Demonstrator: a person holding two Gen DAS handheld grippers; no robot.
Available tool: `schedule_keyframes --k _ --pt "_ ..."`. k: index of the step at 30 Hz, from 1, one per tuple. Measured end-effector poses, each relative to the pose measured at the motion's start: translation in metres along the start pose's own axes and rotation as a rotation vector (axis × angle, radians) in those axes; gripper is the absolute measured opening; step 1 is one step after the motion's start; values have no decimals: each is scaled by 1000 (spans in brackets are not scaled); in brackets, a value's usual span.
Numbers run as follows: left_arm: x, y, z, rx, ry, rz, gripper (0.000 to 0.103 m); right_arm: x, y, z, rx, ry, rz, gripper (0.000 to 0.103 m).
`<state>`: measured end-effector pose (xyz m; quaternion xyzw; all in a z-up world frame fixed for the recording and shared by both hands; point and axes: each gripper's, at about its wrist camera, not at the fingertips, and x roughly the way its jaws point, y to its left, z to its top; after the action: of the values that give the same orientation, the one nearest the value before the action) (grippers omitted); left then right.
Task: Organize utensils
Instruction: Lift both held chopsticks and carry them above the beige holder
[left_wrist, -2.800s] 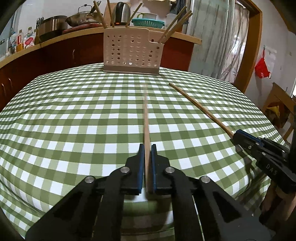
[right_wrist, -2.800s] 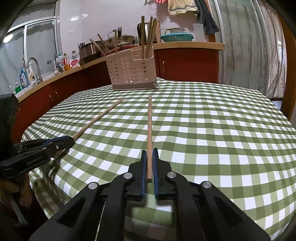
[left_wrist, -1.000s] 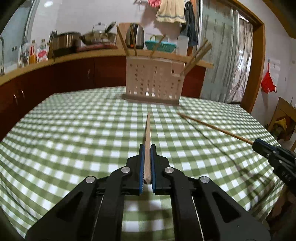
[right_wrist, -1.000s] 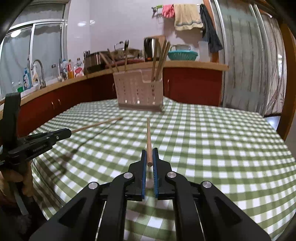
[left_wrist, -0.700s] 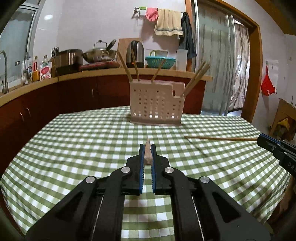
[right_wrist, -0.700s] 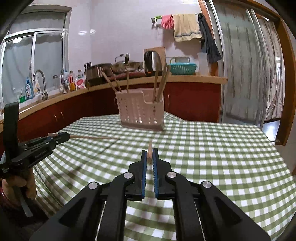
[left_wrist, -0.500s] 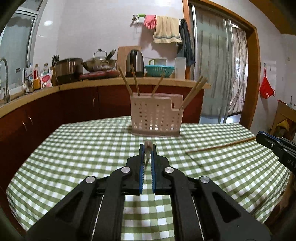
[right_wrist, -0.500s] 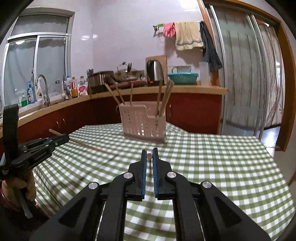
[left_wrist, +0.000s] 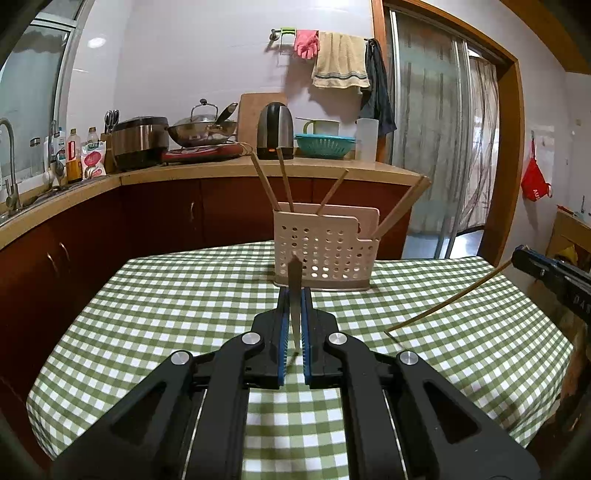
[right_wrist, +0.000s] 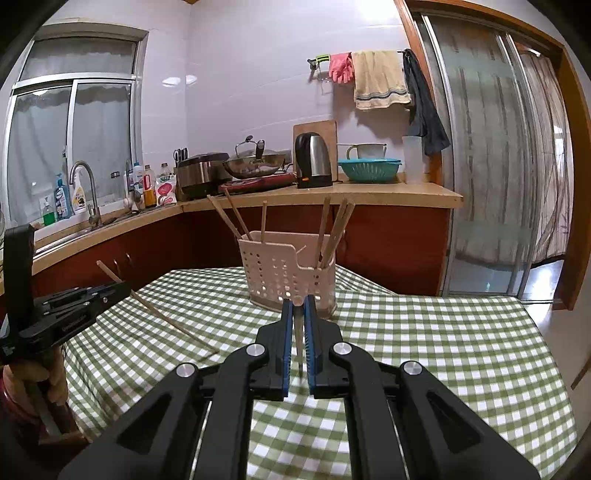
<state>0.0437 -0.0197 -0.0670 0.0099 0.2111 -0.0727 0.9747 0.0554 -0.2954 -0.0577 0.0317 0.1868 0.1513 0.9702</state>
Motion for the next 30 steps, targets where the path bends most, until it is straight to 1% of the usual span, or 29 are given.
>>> schedule_keyframes --k 9,16,23,27,30 --pt "20 12 18 -6 -2 0 7 29 2 24 -6 -21 8 7" --pt "35 17 30 -16 -6 -8 7 44 4 33 -11 -38 16 7" --pt "42 18 36 -18 -15 -20 7 48 5 36 -8 -41 18 7" --pt "42 20 43 -22 -32 -26 7 49 5 41 7 -45 35 7" --pt "39 20 50 -24 -53 -30 7 45 6 47 2 -65 37 7"
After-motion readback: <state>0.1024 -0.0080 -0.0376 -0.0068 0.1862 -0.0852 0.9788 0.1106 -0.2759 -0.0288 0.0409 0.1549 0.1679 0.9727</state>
